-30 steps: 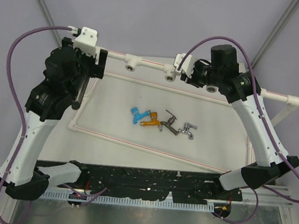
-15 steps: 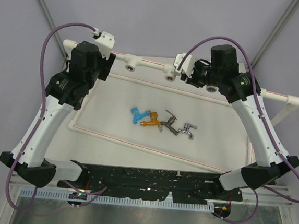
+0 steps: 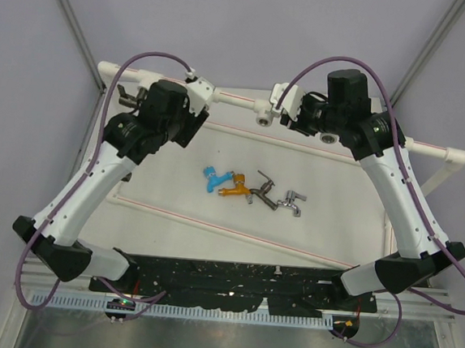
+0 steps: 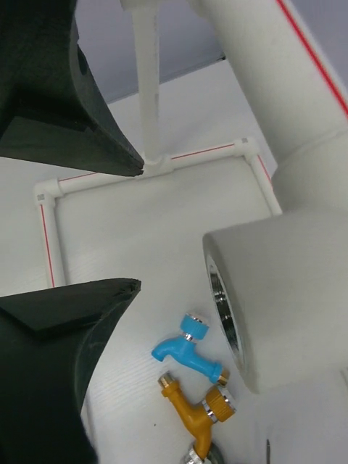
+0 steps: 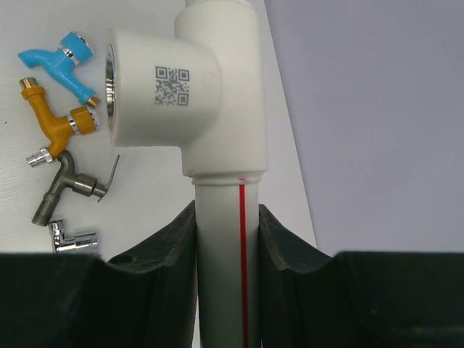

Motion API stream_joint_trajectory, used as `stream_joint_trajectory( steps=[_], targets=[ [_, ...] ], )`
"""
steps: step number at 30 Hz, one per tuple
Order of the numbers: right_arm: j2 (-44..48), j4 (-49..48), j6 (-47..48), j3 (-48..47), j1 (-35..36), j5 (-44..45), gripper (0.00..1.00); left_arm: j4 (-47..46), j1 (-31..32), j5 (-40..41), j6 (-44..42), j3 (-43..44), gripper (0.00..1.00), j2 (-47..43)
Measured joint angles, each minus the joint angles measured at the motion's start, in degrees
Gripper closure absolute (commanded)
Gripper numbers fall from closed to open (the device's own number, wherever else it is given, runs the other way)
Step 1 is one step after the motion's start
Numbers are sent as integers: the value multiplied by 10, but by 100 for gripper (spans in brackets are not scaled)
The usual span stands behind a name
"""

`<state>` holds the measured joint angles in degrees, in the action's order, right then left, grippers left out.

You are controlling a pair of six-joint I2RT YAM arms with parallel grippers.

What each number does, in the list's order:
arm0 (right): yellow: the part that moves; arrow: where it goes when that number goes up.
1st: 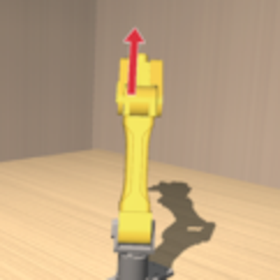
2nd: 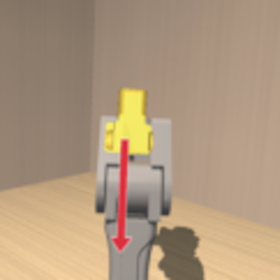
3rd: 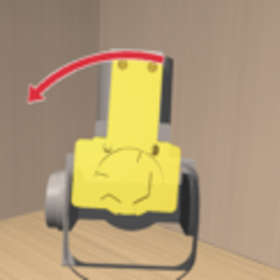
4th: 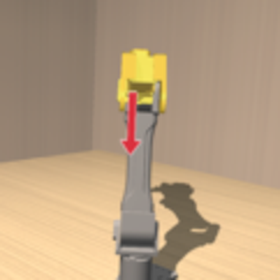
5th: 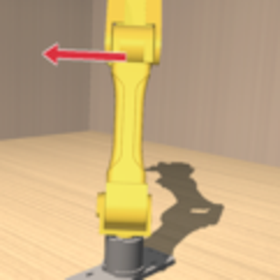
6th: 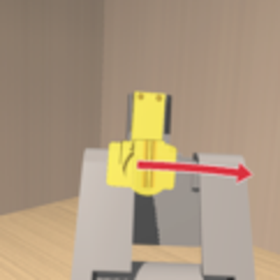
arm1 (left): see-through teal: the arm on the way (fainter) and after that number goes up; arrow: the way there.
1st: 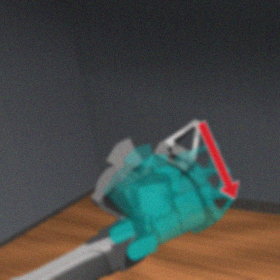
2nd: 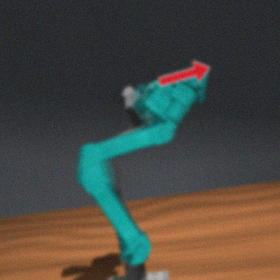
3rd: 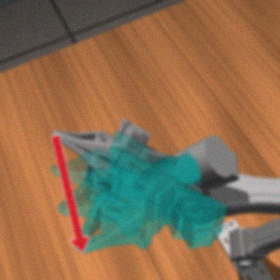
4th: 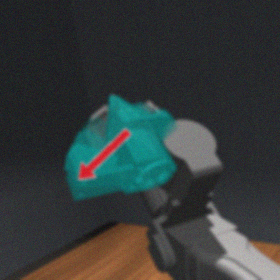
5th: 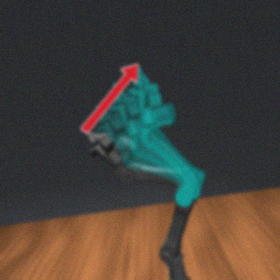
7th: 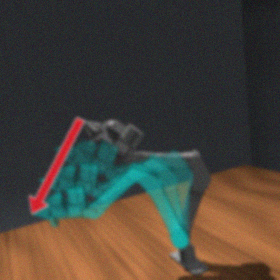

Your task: Install the water faucets

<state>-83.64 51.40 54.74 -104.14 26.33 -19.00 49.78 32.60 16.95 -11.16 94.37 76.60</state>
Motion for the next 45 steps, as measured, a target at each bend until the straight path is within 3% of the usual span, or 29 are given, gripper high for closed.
stream_joint_trajectory(
  steps=[8,11,16,22,26,32,40,45],
  targets=[
    [0,-1,0,0,1,1,95,40,-1,-51,45,26,24,28],
    [0,-1,0,0,1,1,95,35,-1,-65,66,69,19,7],
    [0,-1,0,1,1,1,95,-3,-30,-47,108,107,20,-65],
    [0,-2,0,1,1,1,95,-35,-153,-41,142,109,32,-109],
    [0,-2,0,1,1,1,95,-40,-185,-51,142,110,40,-94],
    [0,-2,0,1,1,1,95,-42,-201,-48,137,102,47,-47],
    [0,-2,0,1,1,1,95,-44,-203,-40,132,78,85,-56],
    [0,-1,0,1,1,0,95,-76,-204,-35,126,15,94,-106]
  ],
)
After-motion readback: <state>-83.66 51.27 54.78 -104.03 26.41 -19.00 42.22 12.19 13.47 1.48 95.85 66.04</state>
